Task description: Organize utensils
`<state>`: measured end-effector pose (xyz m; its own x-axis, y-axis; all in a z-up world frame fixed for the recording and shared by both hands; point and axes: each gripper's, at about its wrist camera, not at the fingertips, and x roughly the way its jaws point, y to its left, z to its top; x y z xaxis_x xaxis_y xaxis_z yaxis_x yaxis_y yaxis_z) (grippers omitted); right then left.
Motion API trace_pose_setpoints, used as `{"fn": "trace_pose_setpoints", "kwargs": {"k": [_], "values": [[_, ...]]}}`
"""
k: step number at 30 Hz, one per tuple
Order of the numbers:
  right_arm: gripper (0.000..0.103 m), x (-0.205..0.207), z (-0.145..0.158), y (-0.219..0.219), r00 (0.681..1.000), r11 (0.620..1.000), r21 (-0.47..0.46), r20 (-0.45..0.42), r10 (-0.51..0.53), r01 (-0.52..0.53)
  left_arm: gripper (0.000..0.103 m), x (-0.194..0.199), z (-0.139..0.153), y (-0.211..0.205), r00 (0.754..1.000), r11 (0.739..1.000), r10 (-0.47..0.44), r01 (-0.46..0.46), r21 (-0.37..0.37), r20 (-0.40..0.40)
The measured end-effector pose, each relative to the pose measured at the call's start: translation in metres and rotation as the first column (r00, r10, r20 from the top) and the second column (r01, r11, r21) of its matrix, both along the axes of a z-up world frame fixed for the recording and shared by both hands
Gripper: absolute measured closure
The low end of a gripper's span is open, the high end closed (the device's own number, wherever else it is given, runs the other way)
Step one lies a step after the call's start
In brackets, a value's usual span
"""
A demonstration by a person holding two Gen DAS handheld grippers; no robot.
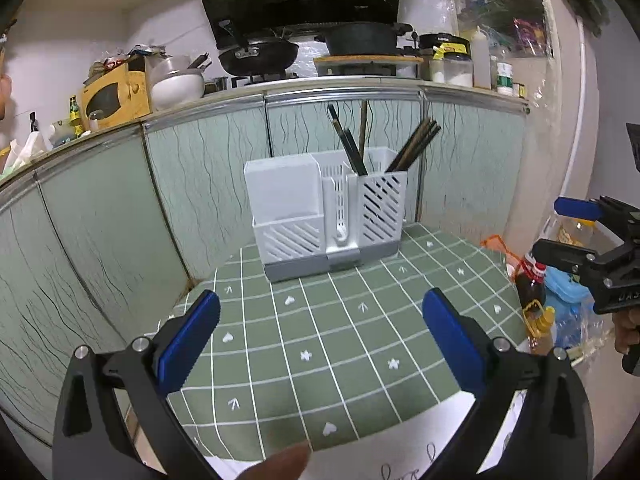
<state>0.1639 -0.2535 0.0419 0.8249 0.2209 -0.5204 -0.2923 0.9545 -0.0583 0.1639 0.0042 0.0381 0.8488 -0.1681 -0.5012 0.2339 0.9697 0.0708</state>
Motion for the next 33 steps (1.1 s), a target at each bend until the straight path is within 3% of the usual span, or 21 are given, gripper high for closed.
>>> {"fn": "trace_pose_setpoints", "kwargs": {"k": [4, 13, 19, 33], "values": [[0.008, -0.009, -0.011, 0.002, 1.0, 1.0, -0.003, -0.005, 0.006, -0.006, 0.004, -0.002, -0.013, 0.003, 0.999, 1.0, -0.007, 0.006, -0.018, -0.052], [0.008, -0.025, -0.03, 0.003, 1.0, 1.0, 0.01, -0.025, 0.008, -0.008, 0.004, -0.01, -0.041, 0.007, 0.996, 1.0, 0.023, -0.024, -0.007, -0.086], [0.008, -0.028, -0.031, 0.002, 1.0, 1.0, -0.003, -0.019, -0.001, 0.001, 0.004, -0.009, -0.043, 0.014, 0.995, 0.999, 0.028, -0.031, -0.027, -0.094], [0.008, -0.026, -0.033, -0.002, 1.0, 1.0, -0.002, -0.023, -0.012, 0.012, 0.004, -0.012, -0.039, 0.012, 0.996, 1.0, 0.021, -0.021, 0.004, -0.088]]}}
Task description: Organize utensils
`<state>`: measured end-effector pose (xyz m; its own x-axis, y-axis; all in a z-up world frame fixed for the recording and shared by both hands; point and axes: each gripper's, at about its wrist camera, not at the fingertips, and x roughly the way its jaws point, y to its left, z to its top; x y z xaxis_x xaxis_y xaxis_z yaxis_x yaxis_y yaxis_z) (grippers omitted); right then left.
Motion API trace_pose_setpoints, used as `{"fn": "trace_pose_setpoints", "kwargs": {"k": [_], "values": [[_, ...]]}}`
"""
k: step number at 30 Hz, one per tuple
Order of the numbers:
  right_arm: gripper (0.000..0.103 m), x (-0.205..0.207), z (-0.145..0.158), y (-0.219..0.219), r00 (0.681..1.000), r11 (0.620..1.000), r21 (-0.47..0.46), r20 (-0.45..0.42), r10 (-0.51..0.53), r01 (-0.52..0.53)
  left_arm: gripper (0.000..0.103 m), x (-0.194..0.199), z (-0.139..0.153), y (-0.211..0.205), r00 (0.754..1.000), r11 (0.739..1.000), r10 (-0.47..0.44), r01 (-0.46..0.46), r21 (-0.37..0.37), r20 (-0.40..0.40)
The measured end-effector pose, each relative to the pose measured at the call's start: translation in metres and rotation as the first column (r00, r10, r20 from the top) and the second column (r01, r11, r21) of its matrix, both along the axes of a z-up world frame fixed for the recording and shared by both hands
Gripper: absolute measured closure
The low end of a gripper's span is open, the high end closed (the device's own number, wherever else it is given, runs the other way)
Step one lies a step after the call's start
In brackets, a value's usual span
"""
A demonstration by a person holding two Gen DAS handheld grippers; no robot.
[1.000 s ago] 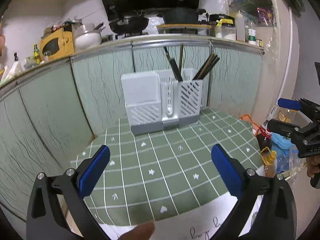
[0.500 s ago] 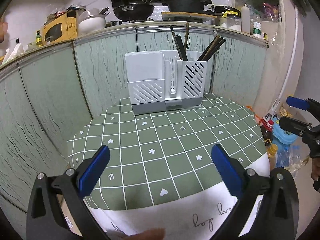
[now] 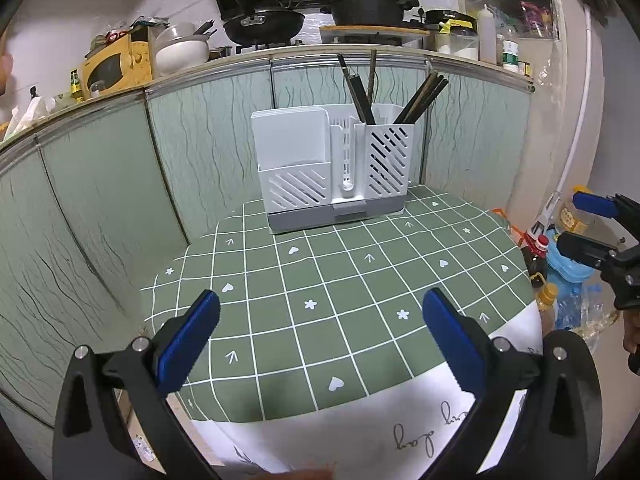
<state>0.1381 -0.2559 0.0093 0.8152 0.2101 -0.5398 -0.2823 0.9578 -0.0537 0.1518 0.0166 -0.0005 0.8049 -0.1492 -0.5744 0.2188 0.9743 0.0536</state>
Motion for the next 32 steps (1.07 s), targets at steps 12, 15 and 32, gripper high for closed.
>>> {"fn": "trace_pose_setpoints", "kwargs": {"k": [12, 15, 32], "values": [[0.008, 0.001, -0.002, -0.003, 1.0, 1.0, 0.005, -0.006, -0.008, 0.008, 0.004, -0.001, 0.002, -0.001, 1.0, 1.0, -0.019, 0.019, -0.013, -0.01], [0.008, 0.001, -0.002, -0.003, 1.0, 1.0, 0.006, -0.004, -0.01, 0.01, 0.004, -0.001, 0.0, -0.002, 1.0, 1.0, -0.016, 0.016, -0.008, -0.015], [0.008, -0.003, 0.008, -0.007, 1.0, 1.0, 0.015, 0.024, -0.019, 0.019, 0.004, -0.003, 0.006, -0.002, 1.0, 1.0, -0.022, 0.022, -0.019, 0.0]]}}
